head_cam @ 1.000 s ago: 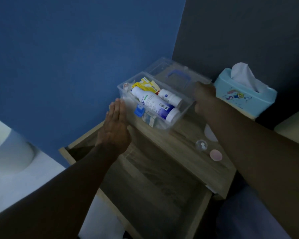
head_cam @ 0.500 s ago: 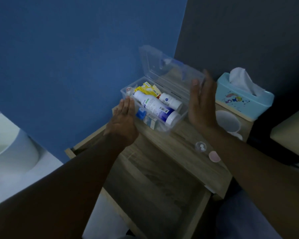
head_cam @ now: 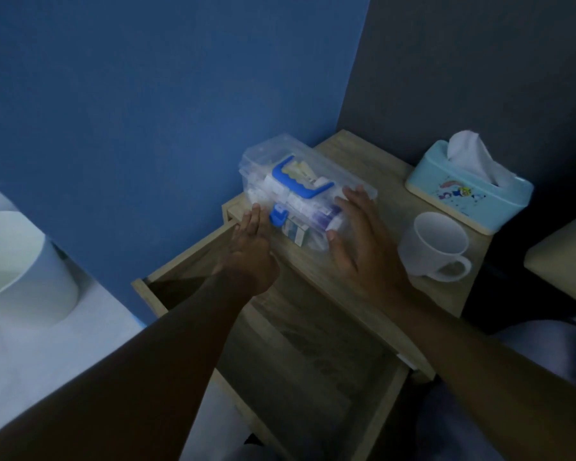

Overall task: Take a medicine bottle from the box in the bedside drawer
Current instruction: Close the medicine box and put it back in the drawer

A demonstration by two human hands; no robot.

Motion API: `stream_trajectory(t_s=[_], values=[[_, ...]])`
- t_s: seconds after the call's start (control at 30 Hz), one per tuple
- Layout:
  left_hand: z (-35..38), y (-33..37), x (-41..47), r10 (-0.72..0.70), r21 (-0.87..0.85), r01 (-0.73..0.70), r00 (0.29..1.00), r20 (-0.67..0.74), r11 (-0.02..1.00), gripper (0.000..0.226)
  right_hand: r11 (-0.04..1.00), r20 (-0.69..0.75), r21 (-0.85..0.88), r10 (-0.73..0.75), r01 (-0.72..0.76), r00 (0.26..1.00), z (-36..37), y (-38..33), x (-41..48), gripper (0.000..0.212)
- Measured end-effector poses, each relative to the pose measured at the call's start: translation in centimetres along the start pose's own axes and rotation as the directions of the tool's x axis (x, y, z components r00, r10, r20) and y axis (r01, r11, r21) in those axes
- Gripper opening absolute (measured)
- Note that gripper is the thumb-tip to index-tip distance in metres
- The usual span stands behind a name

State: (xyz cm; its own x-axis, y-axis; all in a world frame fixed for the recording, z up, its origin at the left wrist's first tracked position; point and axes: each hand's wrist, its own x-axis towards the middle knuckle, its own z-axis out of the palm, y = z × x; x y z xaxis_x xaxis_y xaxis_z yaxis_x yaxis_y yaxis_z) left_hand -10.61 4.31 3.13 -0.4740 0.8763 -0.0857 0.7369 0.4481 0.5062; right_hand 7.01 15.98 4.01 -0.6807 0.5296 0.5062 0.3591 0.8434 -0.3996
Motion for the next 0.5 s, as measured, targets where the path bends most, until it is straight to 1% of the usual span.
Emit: stream_trajectory(t_s=[0.07, 0.17, 0.23, 0.3, 0.37, 0.4, 0.47, 0.5], values=[[-0.1, 0.2, -0.1, -0.004, -0.024, 0.005, 1.000, 0.018, 1.000, 0.086, 0.998, 0.021, -0.040, -0.043, 0.043, 0.999, -0.2, -0.2, 0.3, 0.049], [-0.2, 0.6, -0.1, -0.012, -0.124, 0.013, 1.000, 0.005, 0.992, 0.075, 0.992, 0.034, -0.085, -0.092, 0.094, 0.995, -0.4, -0.6, 1.2, 0.046], [-0.2, 0.9, 0.1, -0.045, -0.201, 0.035, 0.998, -0.048, 0.979, 0.064, 0.986, 0.034, -0.126, -0.104, 0.107, 0.994, -0.3, -0.6, 1.5, 0.045], [-0.1, 1.3, 0.6, -0.128, -0.280, 0.091, 0.985, -0.115, 0.956, 0.050, 0.983, 0.033, -0.147, -0.108, 0.112, 0.994, -0.3, -0.5, 1.5, 0.044], [-0.1, 1.5, 1.1, -0.232, -0.411, 0.150, 0.960, -0.158, 0.899, 0.043, 0.980, 0.017, -0.157, -0.118, 0.119, 0.993, -0.1, -0.3, 1.4, 0.041], [0.0, 1.4, 1.3, -0.265, -0.487, 0.149, 0.948, -0.178, 0.860, 0.040, 0.980, 0.001, -0.159, -0.121, 0.119, 0.993, 0.0, -0.3, 1.4, 0.039], [0.1, 1.3, 1.4, -0.295, -0.612, 0.100, 0.928, -0.227, 0.784, 0.031, 0.980, -0.042, -0.163, -0.119, 0.110, 0.992, 0.2, -0.4, 1.4, 0.036], [0.2, 1.3, 1.4, -0.301, -0.646, 0.073, 0.920, -0.251, 0.760, 0.029, 0.981, -0.063, -0.163, -0.113, 0.102, 0.992, 0.3, -0.5, 1.3, 0.036]])
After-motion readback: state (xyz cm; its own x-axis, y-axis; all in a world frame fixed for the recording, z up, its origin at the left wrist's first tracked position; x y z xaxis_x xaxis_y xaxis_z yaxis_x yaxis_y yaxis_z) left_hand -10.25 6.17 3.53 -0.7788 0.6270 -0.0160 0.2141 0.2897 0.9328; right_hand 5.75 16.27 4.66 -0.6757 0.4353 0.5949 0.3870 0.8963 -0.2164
